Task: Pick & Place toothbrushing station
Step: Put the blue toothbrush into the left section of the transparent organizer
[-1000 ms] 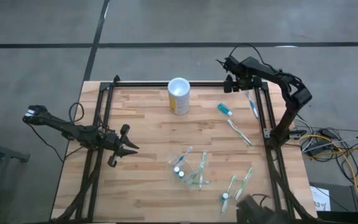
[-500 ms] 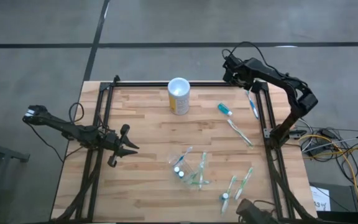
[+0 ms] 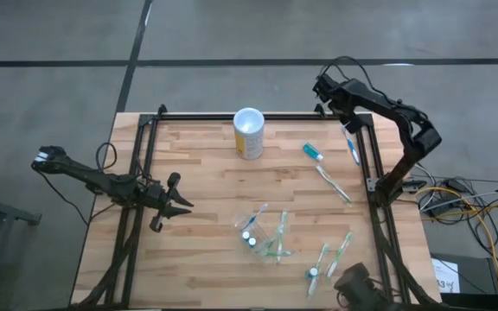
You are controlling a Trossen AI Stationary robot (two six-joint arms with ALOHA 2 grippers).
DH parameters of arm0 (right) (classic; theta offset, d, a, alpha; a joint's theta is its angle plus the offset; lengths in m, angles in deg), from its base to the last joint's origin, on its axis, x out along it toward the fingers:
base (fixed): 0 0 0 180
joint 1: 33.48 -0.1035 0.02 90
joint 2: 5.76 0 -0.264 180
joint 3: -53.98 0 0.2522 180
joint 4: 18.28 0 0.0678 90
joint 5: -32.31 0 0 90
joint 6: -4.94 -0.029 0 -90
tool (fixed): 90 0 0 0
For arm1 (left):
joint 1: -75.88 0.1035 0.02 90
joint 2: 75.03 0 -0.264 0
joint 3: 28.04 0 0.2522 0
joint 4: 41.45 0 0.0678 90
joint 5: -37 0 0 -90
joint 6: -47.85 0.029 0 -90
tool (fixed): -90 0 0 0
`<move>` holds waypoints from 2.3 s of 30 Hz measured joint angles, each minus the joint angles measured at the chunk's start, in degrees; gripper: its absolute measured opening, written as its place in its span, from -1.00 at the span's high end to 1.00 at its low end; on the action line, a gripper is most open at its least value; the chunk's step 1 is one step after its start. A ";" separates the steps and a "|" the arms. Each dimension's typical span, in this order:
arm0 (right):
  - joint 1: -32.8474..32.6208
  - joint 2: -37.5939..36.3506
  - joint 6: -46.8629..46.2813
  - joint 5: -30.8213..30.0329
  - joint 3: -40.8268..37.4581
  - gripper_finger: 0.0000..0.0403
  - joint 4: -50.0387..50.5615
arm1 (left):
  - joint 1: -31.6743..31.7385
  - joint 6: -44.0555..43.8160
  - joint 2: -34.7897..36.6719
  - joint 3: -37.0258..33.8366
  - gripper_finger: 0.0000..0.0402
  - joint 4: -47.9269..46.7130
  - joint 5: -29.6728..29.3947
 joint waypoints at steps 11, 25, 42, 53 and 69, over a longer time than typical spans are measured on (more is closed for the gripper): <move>5.10 4.15 2.16 1.59 -0.20 0.40 0.72 | 0.00 0.00 0.00 0.00 0.58 -0.01 0.00; 8.91 10.45 -0.60 5.04 -0.24 0.45 1.78 | -0.02 0.00 0.00 0.02 0.58 -0.37 0.00; 12.95 11.39 0.33 7.93 -0.24 0.48 1.23 | -0.01 0.00 0.00 0.01 0.58 -1.64 0.00; 11.11 11.37 0.94 8.06 -2.06 0.49 0.87 | -0.02 0.00 0.00 0.01 0.58 -1.75 0.00; 9.68 11.35 0.56 9.15 -8.03 0.50 -8.22 | 0.00 0.00 0.00 0.02 0.58 -1.72 0.00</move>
